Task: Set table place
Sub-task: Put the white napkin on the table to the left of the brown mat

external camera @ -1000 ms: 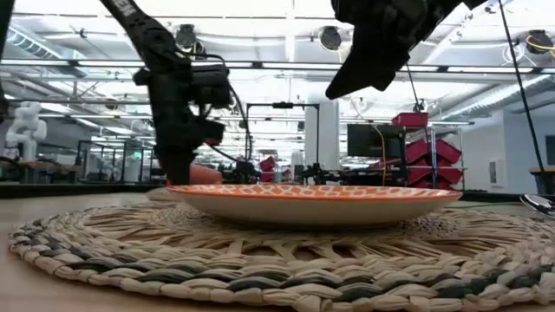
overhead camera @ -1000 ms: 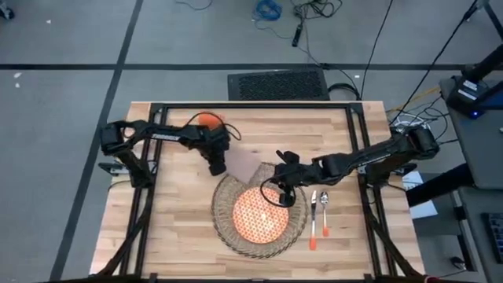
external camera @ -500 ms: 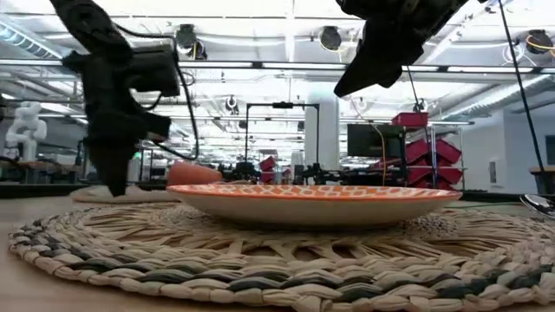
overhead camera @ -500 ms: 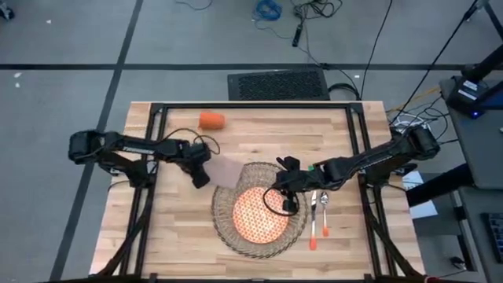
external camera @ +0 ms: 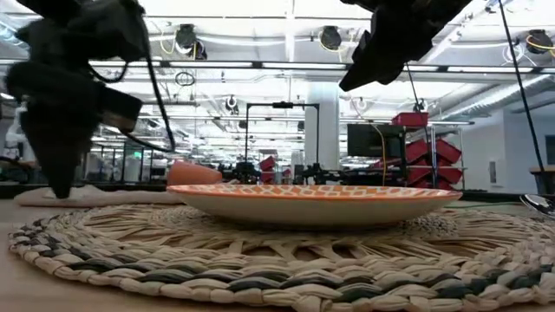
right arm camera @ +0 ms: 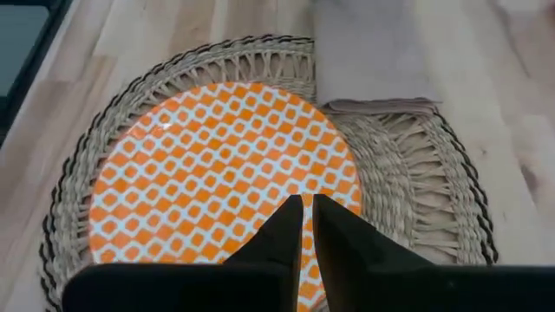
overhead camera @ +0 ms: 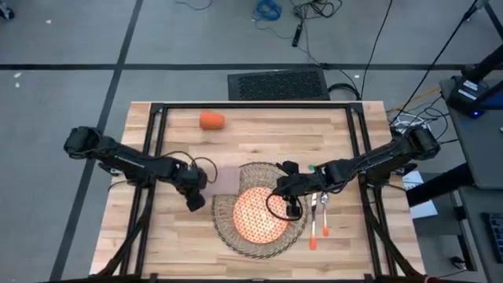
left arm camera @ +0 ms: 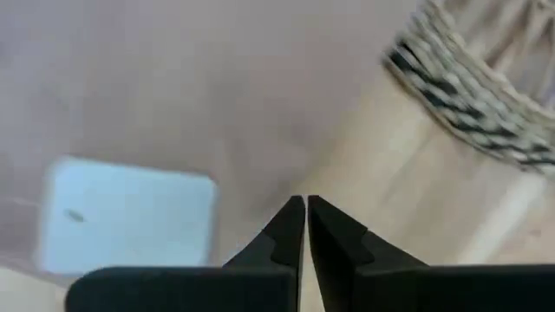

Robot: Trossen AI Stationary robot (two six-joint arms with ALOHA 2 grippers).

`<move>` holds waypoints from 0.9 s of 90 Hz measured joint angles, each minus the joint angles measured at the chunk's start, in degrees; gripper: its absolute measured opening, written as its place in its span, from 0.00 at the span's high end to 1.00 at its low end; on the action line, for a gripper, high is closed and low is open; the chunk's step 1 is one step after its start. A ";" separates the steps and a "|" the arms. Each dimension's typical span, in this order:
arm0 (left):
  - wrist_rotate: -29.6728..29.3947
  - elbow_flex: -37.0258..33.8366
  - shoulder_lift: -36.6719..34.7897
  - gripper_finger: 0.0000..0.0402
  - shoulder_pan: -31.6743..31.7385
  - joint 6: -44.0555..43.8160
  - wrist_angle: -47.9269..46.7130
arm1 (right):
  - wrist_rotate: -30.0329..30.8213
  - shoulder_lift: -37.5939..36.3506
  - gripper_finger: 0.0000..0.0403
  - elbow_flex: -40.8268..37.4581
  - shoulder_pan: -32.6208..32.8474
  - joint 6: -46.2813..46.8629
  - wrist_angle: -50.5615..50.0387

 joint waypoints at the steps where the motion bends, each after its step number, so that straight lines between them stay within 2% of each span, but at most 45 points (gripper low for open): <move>1: -0.01 0.01 0.00 0.99 -0.55 -0.26 0.01 | 0.00 0.00 0.96 0.00 0.00 -0.01 0.04; 6: -1.38 0.45 -0.02 0.99 -3.02 -1.73 -0.45 | -0.03 0.01 0.96 0.00 -0.24 -0.49 0.19; 16: -7.68 2.22 -0.41 0.99 -6.43 -2.96 -2.32 | -1.51 0.88 0.96 0.00 -1.66 -2.52 2.90; 32: -16.96 5.82 -3.71 0.99 -10.93 1.53 4.20 | -7.27 4.29 0.96 0.00 -4.51 -4.40 8.73; 44: -26.35 9.14 -7.14 0.99 -13.75 8.97 6.84 | -7.48 6.66 0.96 0.02 -6.56 -4.46 11.49; 54: -28.11 13.16 -10.22 0.99 -14.30 17.34 7.72 | -7.68 7.21 0.96 0.02 -7.44 -4.48 15.41; 63: -28.15 16.44 -12.48 0.99 -14.31 20.86 7.54 | -12.32 7.23 0.96 0.03 -8.74 -3.22 18.51; 72: -29.85 18.38 -14.02 0.99 -14.25 18.81 0.51 | -14.67 7.37 0.96 0.04 -11.72 -1.33 18.20; 81: -31.31 18.85 -14.39 0.99 -13.06 11.73 -16.13 | -18.30 9.01 0.96 0.24 -14.60 0.50 18.82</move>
